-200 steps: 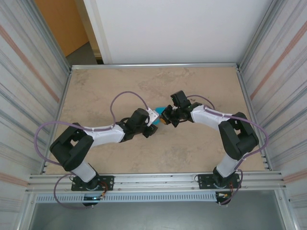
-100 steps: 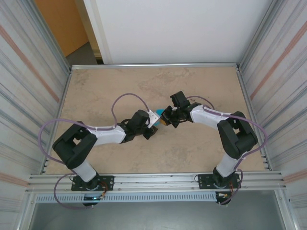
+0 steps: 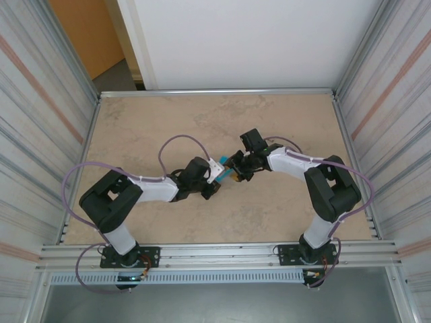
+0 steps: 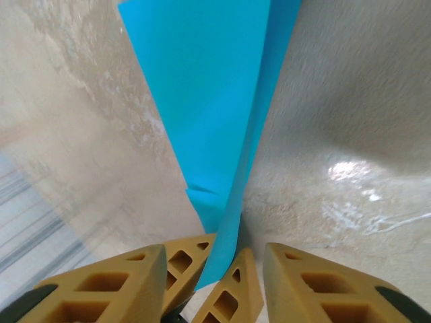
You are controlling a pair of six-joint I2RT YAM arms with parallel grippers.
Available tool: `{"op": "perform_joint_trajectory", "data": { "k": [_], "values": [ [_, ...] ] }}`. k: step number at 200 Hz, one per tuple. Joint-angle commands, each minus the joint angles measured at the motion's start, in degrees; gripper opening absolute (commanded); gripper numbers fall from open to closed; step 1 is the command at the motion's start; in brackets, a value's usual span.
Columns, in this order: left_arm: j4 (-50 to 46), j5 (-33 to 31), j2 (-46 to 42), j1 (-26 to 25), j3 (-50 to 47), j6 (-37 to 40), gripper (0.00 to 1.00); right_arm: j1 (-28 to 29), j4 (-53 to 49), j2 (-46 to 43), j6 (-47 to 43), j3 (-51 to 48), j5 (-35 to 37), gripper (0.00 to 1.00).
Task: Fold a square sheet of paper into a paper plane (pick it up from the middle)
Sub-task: Fold the wing for the fifth time at the center of the table.
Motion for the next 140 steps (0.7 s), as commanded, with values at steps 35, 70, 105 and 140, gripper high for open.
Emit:
{"op": "perform_joint_trajectory", "data": {
  "k": [35, 70, 105, 140],
  "values": [
    [-1.1, 12.4, 2.4, 3.7, 1.2, -2.4, 0.16, -4.8, -6.3, -6.1, -4.4, 0.0, 4.2, 0.54],
    [-5.9, 22.6, 3.9, 6.8, 5.3, -5.4, 0.13, -5.9, -7.3, -8.6, -6.7, -1.6, 6.5, 0.57],
    [-9.2, 27.9, 4.8, 9.2, 8.3, -10.1, 0.10, -5.8, -5.8, -10.7, -12.6, -3.9, 7.5, 0.59],
    [-13.7, 30.0, 6.4, 10.6, 11.6, -15.4, 0.06, -4.8, -3.2, -11.8, -20.0, -6.6, 8.4, 0.63]
  ]
}}
